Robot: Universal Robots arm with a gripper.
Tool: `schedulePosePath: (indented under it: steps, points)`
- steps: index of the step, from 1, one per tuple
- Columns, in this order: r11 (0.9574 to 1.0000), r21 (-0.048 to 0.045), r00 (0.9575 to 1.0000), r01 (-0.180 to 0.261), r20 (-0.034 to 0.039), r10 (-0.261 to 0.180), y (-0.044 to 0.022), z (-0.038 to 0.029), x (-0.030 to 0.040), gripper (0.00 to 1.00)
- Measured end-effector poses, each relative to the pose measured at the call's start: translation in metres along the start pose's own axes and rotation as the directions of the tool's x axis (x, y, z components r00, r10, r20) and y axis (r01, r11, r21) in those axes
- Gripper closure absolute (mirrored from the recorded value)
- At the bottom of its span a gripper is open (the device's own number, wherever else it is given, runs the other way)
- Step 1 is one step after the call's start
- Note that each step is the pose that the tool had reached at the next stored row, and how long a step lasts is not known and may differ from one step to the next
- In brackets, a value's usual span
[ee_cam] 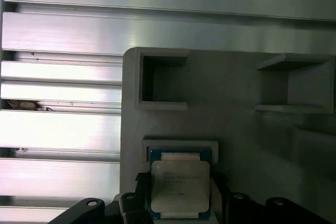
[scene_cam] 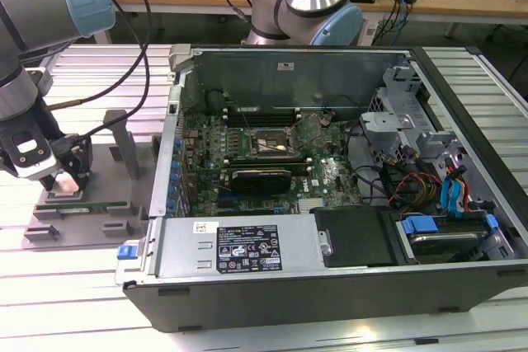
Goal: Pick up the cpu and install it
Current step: 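Pick up the cpu and move it towards the insertion slot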
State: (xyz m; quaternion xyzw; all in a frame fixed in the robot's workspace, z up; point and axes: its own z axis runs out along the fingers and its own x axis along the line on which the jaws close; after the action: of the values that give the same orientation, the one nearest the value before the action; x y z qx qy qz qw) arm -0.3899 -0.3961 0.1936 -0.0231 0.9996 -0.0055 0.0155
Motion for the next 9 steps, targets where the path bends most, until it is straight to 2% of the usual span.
schedulePosePath:
  steps: [9]
  points:
    - [1.0, 0.0, 1.0, 0.0, 0.0, 0.0, 0.0007, -0.0124, -0.0004, 0.45]
